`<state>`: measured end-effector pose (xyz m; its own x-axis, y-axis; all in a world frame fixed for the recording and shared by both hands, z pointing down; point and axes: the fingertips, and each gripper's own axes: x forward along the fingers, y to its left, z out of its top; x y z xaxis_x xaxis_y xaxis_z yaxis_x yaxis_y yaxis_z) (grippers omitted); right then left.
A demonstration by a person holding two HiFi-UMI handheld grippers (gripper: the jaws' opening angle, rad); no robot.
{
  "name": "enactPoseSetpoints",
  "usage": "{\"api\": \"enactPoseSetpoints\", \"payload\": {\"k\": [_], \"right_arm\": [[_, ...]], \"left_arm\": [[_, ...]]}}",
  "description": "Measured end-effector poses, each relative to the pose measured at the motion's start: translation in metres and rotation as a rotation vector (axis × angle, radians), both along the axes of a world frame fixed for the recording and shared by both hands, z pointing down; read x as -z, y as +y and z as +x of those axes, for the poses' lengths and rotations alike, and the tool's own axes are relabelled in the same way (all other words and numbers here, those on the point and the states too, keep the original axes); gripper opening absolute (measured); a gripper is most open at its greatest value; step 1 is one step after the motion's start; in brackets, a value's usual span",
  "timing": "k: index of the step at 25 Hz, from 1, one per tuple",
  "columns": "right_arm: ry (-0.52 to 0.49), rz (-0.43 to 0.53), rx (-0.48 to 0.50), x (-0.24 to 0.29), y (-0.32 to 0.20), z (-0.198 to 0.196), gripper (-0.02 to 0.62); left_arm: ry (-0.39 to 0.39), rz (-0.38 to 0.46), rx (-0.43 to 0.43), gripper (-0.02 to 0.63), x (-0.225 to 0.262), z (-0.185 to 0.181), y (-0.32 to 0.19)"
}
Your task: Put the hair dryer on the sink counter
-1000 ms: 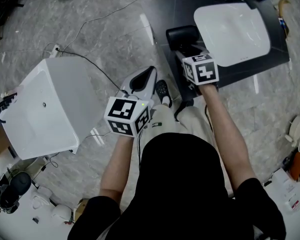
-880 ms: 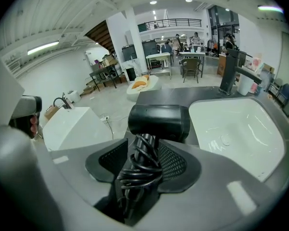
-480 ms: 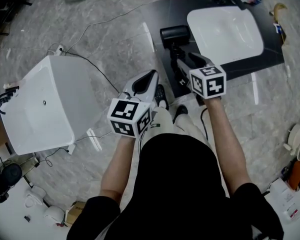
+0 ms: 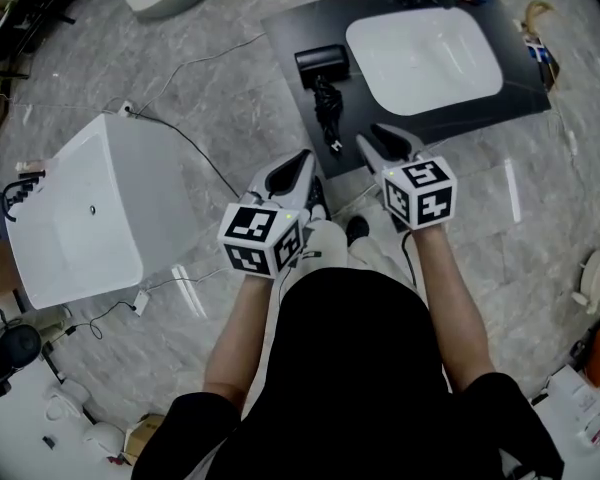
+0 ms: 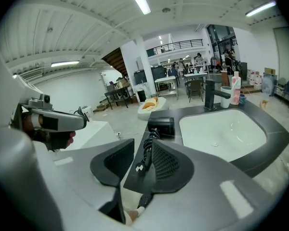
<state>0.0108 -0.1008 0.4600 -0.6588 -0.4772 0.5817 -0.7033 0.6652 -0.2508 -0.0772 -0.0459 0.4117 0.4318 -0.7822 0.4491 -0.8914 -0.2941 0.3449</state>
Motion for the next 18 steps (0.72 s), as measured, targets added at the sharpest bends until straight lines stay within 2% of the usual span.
{"api": "enactPoseSetpoints", "payload": {"k": [8,13,18], "right_arm": [[-0.053,0.084,0.032,0.042,0.054,0.029,0.061],[-0.078,0.148,0.072,0.065,0.082,0.032,0.035],[-0.109,0.201,0.071,0.086,0.102,0.036,0.018]], "left_arm": [[-0.005,0.027,0.014,0.0,0.018,0.03,0.04],[0.0,0.049,0.025,0.0,0.031,0.041,0.06],[-0.01,0.082,0.033,0.0,0.043,0.045,0.075]]}}
